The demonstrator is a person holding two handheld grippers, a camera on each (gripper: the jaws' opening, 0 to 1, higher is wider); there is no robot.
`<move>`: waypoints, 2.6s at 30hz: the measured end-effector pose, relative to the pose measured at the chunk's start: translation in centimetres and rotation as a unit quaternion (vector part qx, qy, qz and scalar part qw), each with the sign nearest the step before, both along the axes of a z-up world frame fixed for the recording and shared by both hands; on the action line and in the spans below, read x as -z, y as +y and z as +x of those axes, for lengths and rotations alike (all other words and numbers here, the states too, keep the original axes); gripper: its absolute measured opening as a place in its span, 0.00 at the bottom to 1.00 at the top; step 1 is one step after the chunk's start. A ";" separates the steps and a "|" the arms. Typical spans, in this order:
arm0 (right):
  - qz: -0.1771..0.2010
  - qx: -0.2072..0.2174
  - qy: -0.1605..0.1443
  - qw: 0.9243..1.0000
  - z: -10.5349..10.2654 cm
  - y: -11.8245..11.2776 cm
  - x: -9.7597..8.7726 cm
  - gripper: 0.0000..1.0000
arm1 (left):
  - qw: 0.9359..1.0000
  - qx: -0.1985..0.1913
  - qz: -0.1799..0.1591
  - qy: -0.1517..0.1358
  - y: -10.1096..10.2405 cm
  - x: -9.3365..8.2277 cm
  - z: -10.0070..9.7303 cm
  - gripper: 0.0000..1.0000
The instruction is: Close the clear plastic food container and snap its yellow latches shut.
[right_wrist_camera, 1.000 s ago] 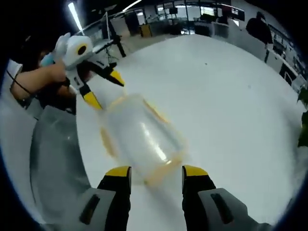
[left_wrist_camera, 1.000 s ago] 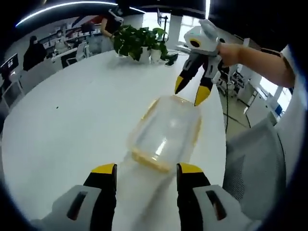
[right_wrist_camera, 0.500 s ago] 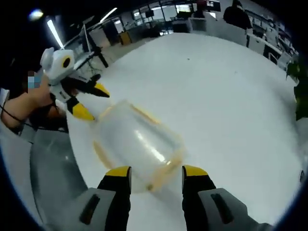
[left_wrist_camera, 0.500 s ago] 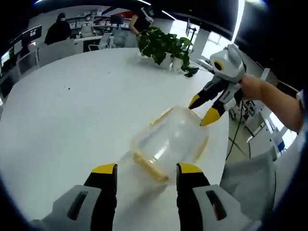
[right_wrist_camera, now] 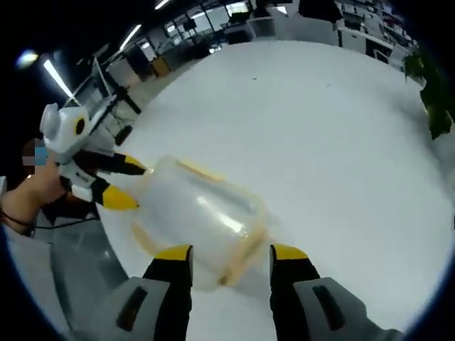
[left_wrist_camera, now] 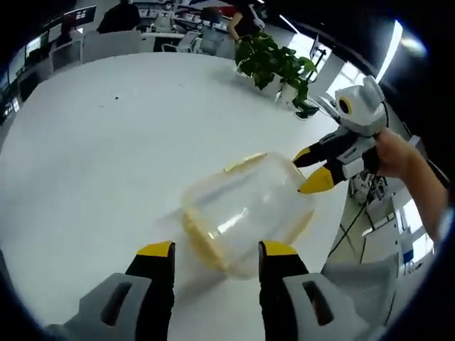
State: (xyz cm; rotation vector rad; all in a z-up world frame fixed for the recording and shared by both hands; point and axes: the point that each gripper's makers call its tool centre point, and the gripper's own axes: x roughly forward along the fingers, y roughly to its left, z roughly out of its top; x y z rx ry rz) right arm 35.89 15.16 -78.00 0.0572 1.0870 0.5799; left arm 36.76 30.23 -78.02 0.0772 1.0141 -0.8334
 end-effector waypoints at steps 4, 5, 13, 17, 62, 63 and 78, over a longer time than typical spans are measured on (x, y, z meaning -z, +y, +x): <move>0.014 0.013 0.012 1.000 -0.1 0.1 0.1 0.41 | 1.000 -0.014 -0.007 0.010 -0.1 0.0 0.1 0.45; 0.015 0.013 0.012 1.000 -0.2 0.2 0.1 0.40 | 1.000 -0.015 -0.010 0.015 -0.1 0.0 0.0 0.43; 0.027 0.016 0.016 0.999 -0.3 0.6 0.3 0.40 | 0.999 -0.012 -0.021 0.030 -0.8 -0.1 -0.3 0.37; 0.031 0.016 0.017 0.999 -0.3 0.7 0.3 0.39 | 0.999 -0.013 -0.024 0.032 -1.0 0.0 -0.3 0.35; 0.021 0.020 0.018 0.999 -0.8 1.2 0.3 0.42 | 0.998 -0.005 -0.059 0.029 -0.7 0.0 -0.2 0.37; 0.021 0.020 0.018 0.999 -0.8 1.2 0.4 0.42 | 0.998 -0.002 -0.057 0.028 -0.8 0.0 -0.2 0.37; -0.044 -0.063 -0.002 0.997 -1.0 1.4 -0.1 0.45 | 0.997 0.060 -0.041 -0.013 -0.5 -1.5 -0.2 0.37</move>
